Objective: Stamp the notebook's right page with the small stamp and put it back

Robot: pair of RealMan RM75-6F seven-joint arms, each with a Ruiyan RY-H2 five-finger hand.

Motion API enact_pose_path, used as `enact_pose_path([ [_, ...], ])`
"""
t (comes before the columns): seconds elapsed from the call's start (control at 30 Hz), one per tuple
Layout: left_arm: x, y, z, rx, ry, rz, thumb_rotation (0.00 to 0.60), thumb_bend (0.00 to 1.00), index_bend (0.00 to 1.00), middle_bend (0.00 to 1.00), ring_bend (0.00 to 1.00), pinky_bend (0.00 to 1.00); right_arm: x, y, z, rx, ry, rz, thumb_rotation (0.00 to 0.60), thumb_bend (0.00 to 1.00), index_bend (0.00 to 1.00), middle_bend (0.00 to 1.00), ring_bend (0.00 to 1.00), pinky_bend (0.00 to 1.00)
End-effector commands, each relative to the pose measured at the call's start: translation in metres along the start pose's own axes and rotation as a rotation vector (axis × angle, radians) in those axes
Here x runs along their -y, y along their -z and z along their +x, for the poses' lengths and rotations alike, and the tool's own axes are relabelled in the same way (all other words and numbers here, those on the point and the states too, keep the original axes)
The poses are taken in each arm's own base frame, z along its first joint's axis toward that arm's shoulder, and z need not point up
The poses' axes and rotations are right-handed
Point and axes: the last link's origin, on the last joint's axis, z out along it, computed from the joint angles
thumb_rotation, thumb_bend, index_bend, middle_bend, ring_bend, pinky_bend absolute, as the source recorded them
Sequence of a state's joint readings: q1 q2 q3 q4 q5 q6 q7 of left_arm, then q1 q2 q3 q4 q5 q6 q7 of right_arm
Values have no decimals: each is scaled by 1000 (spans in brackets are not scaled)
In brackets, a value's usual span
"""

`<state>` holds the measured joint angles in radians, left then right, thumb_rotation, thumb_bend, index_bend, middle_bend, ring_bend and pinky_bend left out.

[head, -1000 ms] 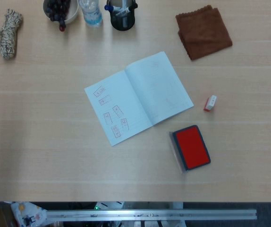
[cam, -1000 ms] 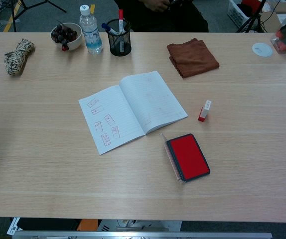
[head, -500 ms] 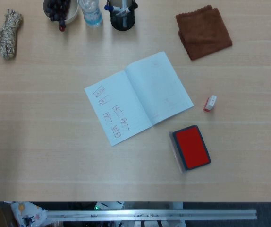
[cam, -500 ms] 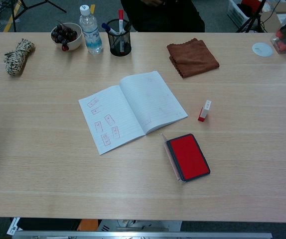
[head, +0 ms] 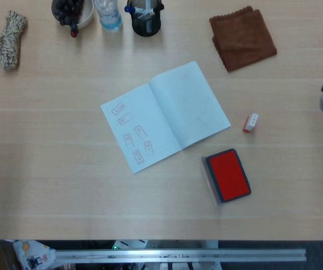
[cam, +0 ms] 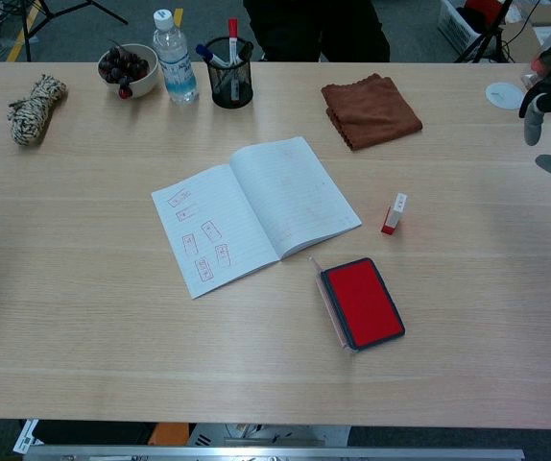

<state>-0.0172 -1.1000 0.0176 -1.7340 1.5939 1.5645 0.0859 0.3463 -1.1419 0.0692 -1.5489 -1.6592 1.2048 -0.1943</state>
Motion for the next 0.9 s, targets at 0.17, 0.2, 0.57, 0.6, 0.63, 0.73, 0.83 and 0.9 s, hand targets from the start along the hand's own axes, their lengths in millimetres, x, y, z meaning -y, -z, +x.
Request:
enact_pose_path([
  [0.17, 2, 0, 0, 4, 3, 7, 600, 276, 138, 114, 104, 31, 28, -30, -18, 41, 30, 100, 600, 254, 478, 321, 161, 217],
  [0.2, 2, 0, 0, 4, 3, 7, 600, 276, 138, 113, 104, 31, 31, -33, -19, 44, 28, 108, 600, 252, 469, 313, 152, 205],
  [0.57, 3, 1, -2, 17, -5, 16, 600, 276, 138, 113, 104, 31, 56, -61, -50, 107, 68, 185, 600, 249, 459, 295, 137, 194],
  [0.6, 3, 1, -2, 16, -5, 18, 600, 276, 138, 113, 104, 31, 57, -63, -53, 111, 75, 188, 600, 249, 459, 295, 137, 194],
  [0.63, 4, 2, -1, 15, -4, 20, 600, 276, 138, 113, 104, 31, 58, -65, -56, 117, 83, 193, 600, 249, 459, 295, 137, 194],
  [0.73, 5, 2, -2, 17, -5, 25, 600, 276, 138, 113, 104, 31, 61, -69, -61, 124, 90, 200, 600, 249, 459, 295, 137, 194],
  [0.83, 4, 2, -2, 19, -7, 25, 600, 276, 138, 113, 104, 31, 64, -73, -66, 126, 92, 204, 600, 250, 459, 295, 137, 194],
  [0.9, 4, 2, -2, 17, -6, 25, 600, 276, 138, 113, 104, 31, 66, -76, -68, 124, 93, 206, 600, 250, 459, 294, 137, 194],
])
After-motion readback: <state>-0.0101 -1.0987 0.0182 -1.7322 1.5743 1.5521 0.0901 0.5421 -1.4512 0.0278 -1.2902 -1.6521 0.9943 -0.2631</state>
